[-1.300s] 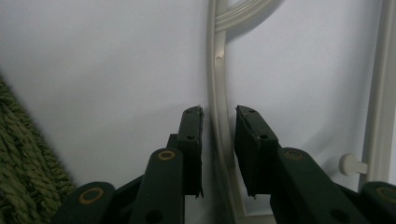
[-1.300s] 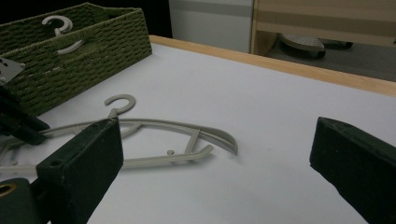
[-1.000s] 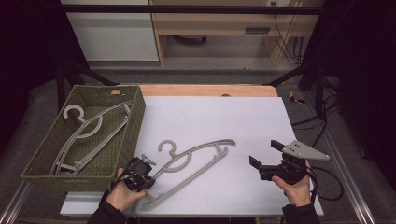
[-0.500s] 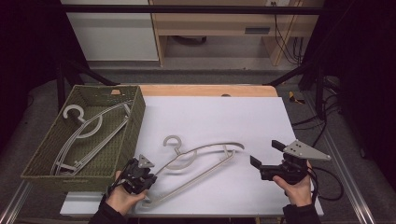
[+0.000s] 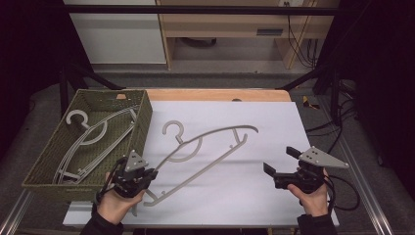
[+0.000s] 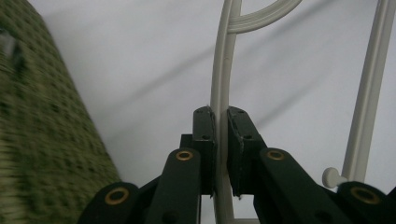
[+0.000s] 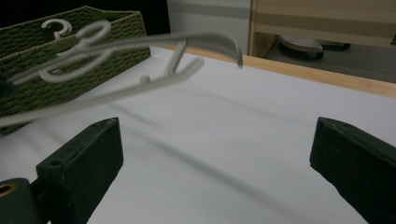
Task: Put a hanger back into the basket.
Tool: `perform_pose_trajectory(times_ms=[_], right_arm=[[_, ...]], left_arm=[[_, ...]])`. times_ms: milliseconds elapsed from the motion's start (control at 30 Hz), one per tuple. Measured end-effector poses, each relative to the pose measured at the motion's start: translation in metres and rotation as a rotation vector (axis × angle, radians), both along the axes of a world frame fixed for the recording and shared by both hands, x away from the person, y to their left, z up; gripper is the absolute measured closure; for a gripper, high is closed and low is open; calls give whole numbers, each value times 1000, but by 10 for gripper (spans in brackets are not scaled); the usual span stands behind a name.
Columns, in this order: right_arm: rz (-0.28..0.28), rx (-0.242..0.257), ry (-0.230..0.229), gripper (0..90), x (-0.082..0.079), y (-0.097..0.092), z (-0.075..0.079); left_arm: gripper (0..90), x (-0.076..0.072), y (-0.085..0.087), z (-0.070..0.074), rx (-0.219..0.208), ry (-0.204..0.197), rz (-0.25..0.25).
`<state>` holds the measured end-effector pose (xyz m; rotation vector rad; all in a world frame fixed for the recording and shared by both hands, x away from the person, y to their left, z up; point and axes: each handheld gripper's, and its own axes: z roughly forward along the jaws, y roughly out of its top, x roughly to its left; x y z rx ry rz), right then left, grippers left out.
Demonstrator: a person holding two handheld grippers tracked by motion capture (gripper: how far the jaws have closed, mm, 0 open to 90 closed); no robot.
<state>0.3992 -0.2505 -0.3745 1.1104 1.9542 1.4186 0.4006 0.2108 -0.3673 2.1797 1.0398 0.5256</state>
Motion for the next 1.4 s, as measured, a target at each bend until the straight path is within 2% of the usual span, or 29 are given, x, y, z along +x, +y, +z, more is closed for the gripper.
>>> perform_pose_trajectory(times_ms=[167,300,367,500,533,733,800,1033,1167,1400], right_arm=[[5,-3,3,29,0,1,-1],[1,-2,1,28,1,0,-1],[1,-4,2,26,1,1,-1],[2,-4,5,26,2,1,-3],[0,-5,8,26,2,1,-3],[5,-8,10,27,3,1,-4],[2,-8,12,27,3,2,-4],[5,-9,18,27,4,1,-5],[5,-10,13,27,4,3,-5],[7,-11,15,27,4,2,-5]], left_arm=[[826,2,10,31,-14,-65,24],[826,9,20,50,-25,-87,30],[825,14,26,56,-21,-104,37],[826,26,39,64,-33,-102,54],[826,28,42,66,-47,-108,65],[826,41,63,79,-11,-132,100],[826,46,71,82,-14,-140,113],[825,62,102,85,25,-130,149],[825,71,118,81,51,-134,169],[825,81,150,69,76,-107,230]])
